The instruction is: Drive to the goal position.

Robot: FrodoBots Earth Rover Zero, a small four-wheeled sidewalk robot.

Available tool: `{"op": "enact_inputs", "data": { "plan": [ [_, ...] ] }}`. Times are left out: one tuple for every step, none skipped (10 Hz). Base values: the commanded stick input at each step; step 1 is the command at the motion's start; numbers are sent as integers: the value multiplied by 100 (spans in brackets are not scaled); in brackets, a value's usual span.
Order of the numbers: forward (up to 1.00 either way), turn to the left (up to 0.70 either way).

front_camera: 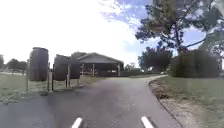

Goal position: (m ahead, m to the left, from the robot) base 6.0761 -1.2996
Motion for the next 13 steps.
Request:
{"op": "enact_inputs", "data": {
  "plan": [
    [69, 3],
    [69, 3],
    [69, 3],
    [69, 3],
    [69, 3],
    [69, 3],
    [69, 3],
    [69, 3],
    [69, 3],
    [69, 3],
    [69, 3],
    [69, 3],
    [69, 3]
  ]
}}
